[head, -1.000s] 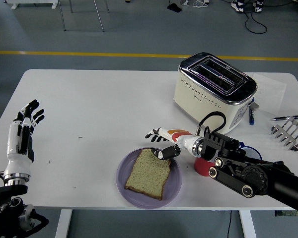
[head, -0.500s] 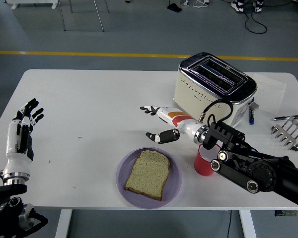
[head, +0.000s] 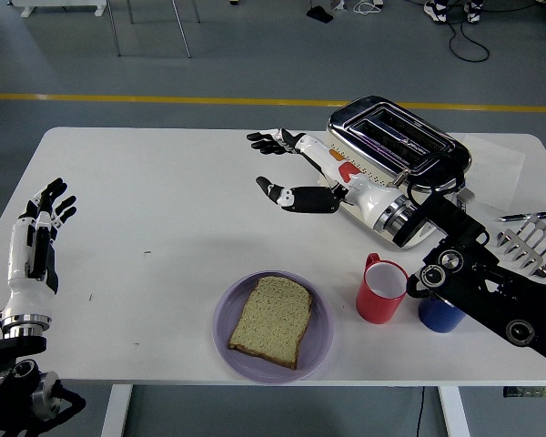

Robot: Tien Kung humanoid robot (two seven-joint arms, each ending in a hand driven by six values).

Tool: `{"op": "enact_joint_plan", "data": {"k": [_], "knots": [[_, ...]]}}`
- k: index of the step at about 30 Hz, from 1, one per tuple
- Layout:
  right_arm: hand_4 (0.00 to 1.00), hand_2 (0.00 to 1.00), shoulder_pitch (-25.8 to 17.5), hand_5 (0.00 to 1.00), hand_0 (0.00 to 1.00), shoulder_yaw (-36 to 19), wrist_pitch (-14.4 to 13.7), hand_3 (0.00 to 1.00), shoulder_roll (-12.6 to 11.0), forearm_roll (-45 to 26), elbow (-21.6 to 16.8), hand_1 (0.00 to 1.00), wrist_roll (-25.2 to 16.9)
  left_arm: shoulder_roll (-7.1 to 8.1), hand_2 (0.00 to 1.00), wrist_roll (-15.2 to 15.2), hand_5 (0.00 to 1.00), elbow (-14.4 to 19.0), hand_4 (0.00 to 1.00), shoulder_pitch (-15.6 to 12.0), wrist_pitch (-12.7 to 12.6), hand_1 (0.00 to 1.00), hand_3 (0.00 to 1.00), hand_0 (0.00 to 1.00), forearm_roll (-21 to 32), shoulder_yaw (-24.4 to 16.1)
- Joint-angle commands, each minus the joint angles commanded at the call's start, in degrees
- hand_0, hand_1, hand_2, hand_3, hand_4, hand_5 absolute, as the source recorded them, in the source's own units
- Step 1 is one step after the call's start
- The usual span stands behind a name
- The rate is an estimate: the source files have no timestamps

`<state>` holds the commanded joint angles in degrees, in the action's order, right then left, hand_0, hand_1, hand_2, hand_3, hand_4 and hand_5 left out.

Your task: Push plate across desktop,pick up the break from the machine,place the break in the plate

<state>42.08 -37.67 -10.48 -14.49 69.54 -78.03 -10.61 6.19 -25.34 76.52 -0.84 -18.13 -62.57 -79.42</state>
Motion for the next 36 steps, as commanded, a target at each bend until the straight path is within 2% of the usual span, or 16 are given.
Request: {"op": "enact_joint_plan", "data": {"k": [5,9,13,18,25,36], "knots": [[0.544,0.747,-2.4,0.272,0.794,-4.1,0.7,0.781,-1.2,-4.5,-4.0,0.743,-0.3,-0.10,0.885,0.0,0.932,0.0,0.504,-0.1,0.0,0.808,0.833,0.779,0.0,0.3],[0.544,0.747,-5.9,0.272,0.794,-10.1,0.6,0.781,-2.4,-8.9,-7.5,0.743,-0.6,0.01,0.885,0.0,0.932,0.1,0.504,-0.5,0.0,0.808,0.833,0.779,-0.1,0.5],[0.542,0.749,-9.7,0.272,0.795,-16.2,1.0,0.777,-3.4,-13.1,-9.3,0.748,-0.5,0.21,0.885,0.0,0.931,0.1,0.503,-0.7,0.0,0.808,0.833,0.781,-0.1,0.8],[0.527,0.752,-14.8,0.257,0.794,-23.8,1.4,0.775,-4.4,-17.1,-10.4,0.753,-0.7,0.53,0.885,-0.1,0.933,0.1,0.506,-1.1,0.0,0.808,0.833,0.780,-0.1,1.2],[0.499,0.757,-21.7,0.257,0.796,-32.5,2.1,0.773,-6.0,-18.7,-11.7,0.754,-0.7,0.89,0.885,-0.1,0.934,0.3,0.508,-1.2,0.0,0.809,0.833,0.780,-0.2,2.0],[0.489,0.759,-28.4,0.275,0.795,-40.2,2.7,0.769,-6.3,-20.6,-12.9,0.759,-0.2,0.76,0.886,0.0,0.934,0.2,0.508,-1.5,-0.1,0.810,0.832,0.781,-0.3,2.6]]}}
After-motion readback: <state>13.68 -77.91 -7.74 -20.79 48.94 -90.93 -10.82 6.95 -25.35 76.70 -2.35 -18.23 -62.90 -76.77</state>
